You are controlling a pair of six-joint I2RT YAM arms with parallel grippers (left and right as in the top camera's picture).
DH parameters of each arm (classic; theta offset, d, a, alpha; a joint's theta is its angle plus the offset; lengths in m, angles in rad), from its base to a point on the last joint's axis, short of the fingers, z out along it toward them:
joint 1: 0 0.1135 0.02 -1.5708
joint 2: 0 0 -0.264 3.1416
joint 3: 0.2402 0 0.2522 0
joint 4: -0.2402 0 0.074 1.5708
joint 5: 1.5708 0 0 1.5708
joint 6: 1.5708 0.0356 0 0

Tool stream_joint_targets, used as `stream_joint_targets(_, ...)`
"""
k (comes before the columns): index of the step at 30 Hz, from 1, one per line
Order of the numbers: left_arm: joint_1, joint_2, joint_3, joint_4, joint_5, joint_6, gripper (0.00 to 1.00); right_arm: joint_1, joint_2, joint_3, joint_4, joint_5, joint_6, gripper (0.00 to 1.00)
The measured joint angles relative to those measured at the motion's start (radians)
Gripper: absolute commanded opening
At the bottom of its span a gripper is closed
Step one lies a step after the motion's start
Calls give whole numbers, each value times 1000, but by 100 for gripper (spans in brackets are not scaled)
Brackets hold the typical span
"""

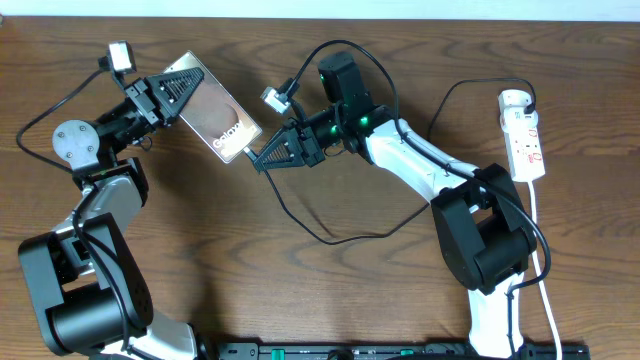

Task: Plug charger to phone and switch on socket
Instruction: 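Push the connector into the phone port with the right gripper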

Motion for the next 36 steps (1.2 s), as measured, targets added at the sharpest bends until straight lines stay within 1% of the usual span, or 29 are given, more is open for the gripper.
stream_joint_targets(18, 0, 0, 0, 0, 4, 11, 7, 3, 0, 0, 0, 0, 3, 1)
stream_joint_targets(25, 0, 0, 0, 43, 10, 25, 7, 4, 0, 0, -2, 0, 5, 1)
stream_joint_targets(30, 0, 0, 0, 45, 12, 27, 7, 5, 0, 0, -3, 0, 7, 1)
stream_joint_targets(36, -3, 0, 0, 46, 19, 30, 7, 5, 0, 0, 53, 0, 47, 1)
